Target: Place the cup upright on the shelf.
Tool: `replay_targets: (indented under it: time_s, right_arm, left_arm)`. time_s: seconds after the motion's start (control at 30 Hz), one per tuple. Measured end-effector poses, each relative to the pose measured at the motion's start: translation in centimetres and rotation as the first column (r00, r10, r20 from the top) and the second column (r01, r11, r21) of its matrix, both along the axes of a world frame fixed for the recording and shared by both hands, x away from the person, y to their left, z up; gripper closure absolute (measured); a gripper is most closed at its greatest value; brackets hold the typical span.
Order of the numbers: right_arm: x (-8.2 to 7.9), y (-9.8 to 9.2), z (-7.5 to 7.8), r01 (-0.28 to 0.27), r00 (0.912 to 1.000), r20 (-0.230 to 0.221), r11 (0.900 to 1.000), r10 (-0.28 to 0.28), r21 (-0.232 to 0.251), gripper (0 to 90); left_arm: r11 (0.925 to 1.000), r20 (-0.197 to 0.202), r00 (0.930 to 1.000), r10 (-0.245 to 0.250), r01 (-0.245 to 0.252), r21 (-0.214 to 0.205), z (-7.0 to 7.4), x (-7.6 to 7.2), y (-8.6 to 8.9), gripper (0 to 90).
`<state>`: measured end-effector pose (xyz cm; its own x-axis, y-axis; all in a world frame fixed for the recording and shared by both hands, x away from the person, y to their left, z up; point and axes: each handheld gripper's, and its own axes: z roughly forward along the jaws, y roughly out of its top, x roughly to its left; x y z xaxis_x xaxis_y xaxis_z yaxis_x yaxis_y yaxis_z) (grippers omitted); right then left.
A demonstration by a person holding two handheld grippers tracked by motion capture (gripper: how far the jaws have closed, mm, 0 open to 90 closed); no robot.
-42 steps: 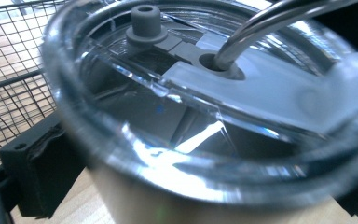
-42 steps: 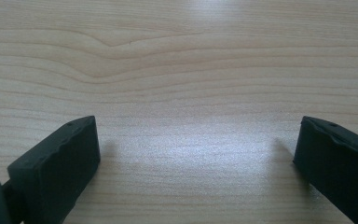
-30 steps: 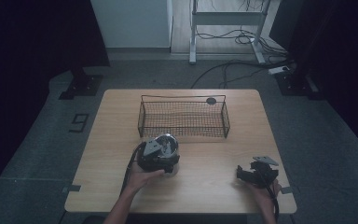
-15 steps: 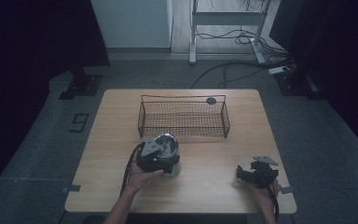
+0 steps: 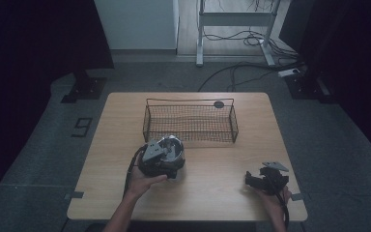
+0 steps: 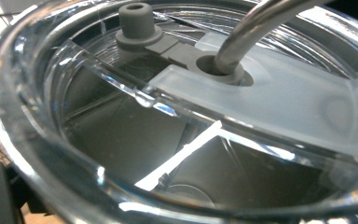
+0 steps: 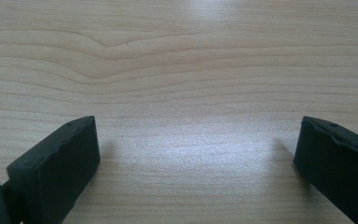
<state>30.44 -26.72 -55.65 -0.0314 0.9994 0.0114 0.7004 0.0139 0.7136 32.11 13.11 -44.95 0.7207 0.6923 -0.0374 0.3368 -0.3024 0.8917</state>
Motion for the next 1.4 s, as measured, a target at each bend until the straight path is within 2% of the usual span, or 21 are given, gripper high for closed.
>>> replay_targets:
  time_s: [0.4,0.83,1.07,1.23,1.4]
  right_arm:
    - [0.0,0.0,0.0,0.008,1.0,0.001,1.0,-0.008,0.0,0.0]
    - [0.0,-0.1,0.0,0.014,0.9999,0.004,0.9999,-0.014,0.0,0.0]
    - [0.0,-0.1,0.0,0.015,0.9999,0.004,0.9999,-0.015,-0.002,0.0]
    - [0.0,-0.1,0.0,0.018,0.9998,0.004,0.9998,-0.018,-0.002,0.0]
    - [0.0,-0.1,0.0,0.02,0.9998,0.004,0.9998,-0.02,-0.001,0.0]
  left_arm:
    - [0.9995,0.007,0.9998,0.017,-0.017,-0.025,2.4,0.5,0.7,3.9]
    - [0.9965,-0.015,0.9986,0.051,-0.052,-0.066,3.7,1.7,1.4,3.9]
    - [0.9956,-0.004,0.9983,0.058,-0.058,-0.074,4.5,2.6,1.6,3.9]
    - [0.9963,0.002,0.9979,0.064,-0.064,-0.058,5.0,3.4,1.4,4.0]
    - [0.9957,0.006,0.9976,0.069,-0.068,-0.063,5.5,3.9,1.3,3.9]
